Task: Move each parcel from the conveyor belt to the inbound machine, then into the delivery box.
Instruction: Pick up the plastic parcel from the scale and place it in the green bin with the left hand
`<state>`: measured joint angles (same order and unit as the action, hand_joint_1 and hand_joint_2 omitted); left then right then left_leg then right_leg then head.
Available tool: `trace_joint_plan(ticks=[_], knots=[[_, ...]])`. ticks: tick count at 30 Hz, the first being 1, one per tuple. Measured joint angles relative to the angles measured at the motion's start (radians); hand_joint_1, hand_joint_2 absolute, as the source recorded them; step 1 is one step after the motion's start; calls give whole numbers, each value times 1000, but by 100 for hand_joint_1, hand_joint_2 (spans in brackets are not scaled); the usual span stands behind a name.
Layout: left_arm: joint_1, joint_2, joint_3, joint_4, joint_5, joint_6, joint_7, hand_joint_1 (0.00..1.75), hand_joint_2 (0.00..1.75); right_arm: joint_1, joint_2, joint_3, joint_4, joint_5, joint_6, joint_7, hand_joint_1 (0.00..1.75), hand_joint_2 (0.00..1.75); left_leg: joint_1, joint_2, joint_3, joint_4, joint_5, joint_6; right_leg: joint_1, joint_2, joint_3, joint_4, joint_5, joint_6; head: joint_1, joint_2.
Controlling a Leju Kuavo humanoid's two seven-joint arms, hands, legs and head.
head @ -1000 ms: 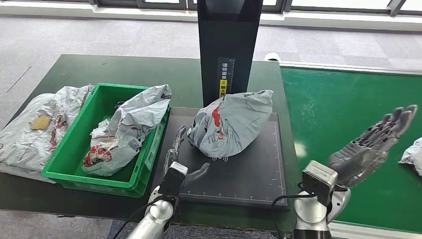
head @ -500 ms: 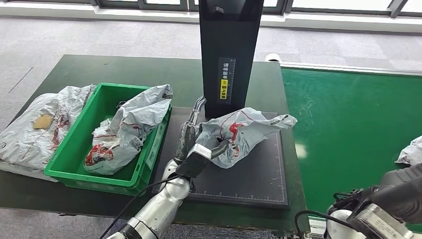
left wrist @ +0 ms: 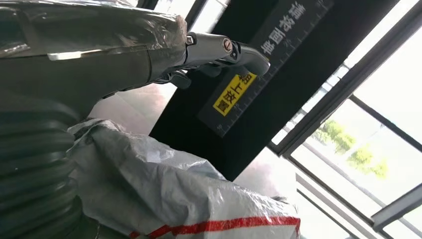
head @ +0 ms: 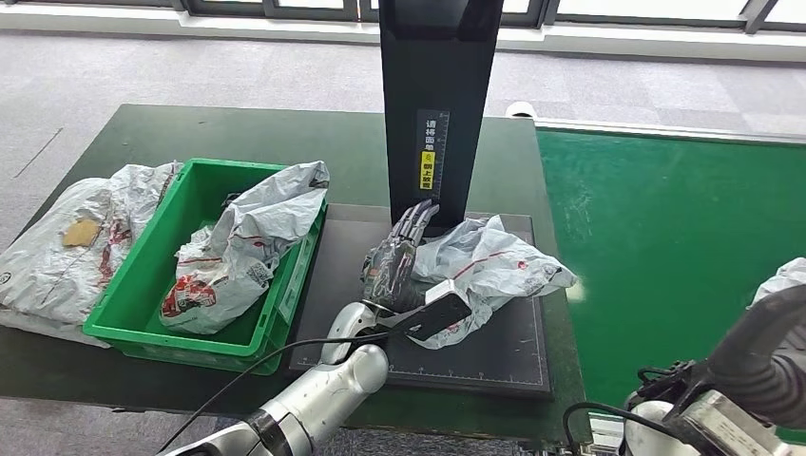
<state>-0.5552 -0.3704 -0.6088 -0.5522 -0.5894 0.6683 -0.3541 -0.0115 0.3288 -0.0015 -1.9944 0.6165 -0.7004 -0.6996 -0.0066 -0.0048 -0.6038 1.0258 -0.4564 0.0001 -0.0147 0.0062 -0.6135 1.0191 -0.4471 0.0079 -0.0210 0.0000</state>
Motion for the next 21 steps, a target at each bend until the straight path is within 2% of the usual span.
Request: trace_joint_plan(ticks=[11, 14, 17, 21], knots=[[-23, 0, -60, 51, -7, 5, 12, 0, 175, 0, 0, 0, 0, 0, 0, 0, 0, 175, 0, 0, 0, 0, 0, 0, 0, 0, 0, 0, 0, 0, 0, 0], [-27, 0, -75, 61, -32, 1, 49, 0, 175, 0, 0, 0, 0, 1, 0, 0, 0, 175, 0, 0, 0, 0, 0, 0, 0, 0, 0, 0, 0, 0, 0, 0], [-32, 0, -112, 74, -76, -41, 117, 0, 175, 0, 0, 0, 0, 3, 0, 0, 0, 175, 0, 0, 0, 0, 0, 0, 0, 0, 0, 0, 0, 0, 0, 0], [-36, 0, -166, 93, -100, -136, 158, 0, 175, 0, 0, 0, 3, 1, 0, 0, 0, 175, 0, 0, 0, 0, 0, 0, 0, 0, 0, 0, 0, 0, 0, 0]])
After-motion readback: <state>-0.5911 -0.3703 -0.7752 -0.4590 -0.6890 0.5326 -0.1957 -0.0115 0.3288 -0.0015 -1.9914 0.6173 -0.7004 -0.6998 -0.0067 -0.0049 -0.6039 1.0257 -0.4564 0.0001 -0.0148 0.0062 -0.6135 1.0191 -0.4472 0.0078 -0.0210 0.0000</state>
